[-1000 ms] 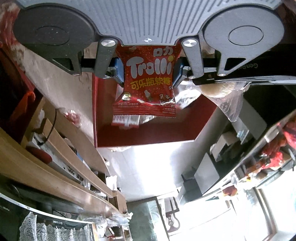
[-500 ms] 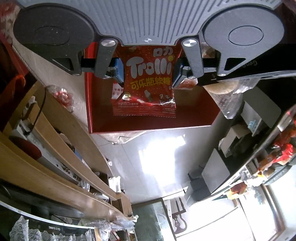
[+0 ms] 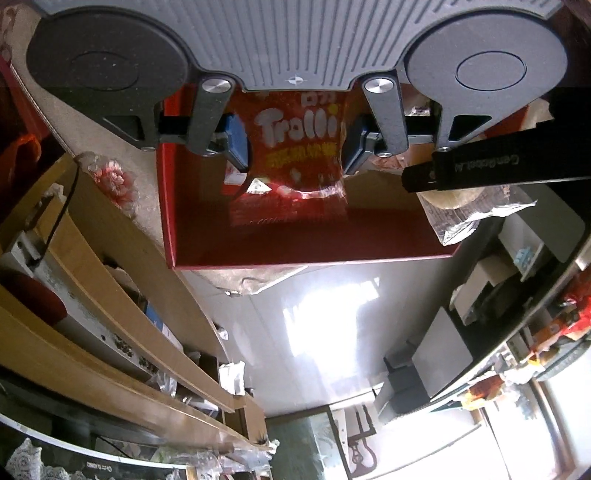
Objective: Organize snacks
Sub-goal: 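Lift the bread and Trolli bag and carry both over the red box, then lower both packets into the red box and open both tools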
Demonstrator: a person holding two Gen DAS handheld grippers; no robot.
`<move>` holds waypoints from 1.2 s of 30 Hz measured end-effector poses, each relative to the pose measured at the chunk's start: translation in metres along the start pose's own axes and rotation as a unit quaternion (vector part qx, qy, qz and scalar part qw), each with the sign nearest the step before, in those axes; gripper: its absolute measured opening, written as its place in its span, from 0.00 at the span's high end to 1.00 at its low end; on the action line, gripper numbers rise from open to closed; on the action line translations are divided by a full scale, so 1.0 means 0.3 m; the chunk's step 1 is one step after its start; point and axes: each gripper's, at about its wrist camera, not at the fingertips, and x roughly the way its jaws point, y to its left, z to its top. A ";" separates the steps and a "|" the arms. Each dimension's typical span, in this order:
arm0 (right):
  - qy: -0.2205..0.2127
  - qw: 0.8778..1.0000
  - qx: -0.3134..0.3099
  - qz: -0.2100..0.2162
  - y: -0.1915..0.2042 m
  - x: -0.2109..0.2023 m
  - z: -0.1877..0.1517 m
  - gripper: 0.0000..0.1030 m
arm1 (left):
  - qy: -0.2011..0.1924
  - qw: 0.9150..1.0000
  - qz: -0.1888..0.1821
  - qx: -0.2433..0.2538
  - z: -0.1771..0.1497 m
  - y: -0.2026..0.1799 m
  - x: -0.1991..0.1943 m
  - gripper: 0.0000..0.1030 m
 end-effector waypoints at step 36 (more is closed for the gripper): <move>-0.016 0.998 -0.057 -0.029 0.085 -0.155 -0.070 0.22 | -0.022 0.999 0.021 0.012 -0.091 0.075 -0.212 0.26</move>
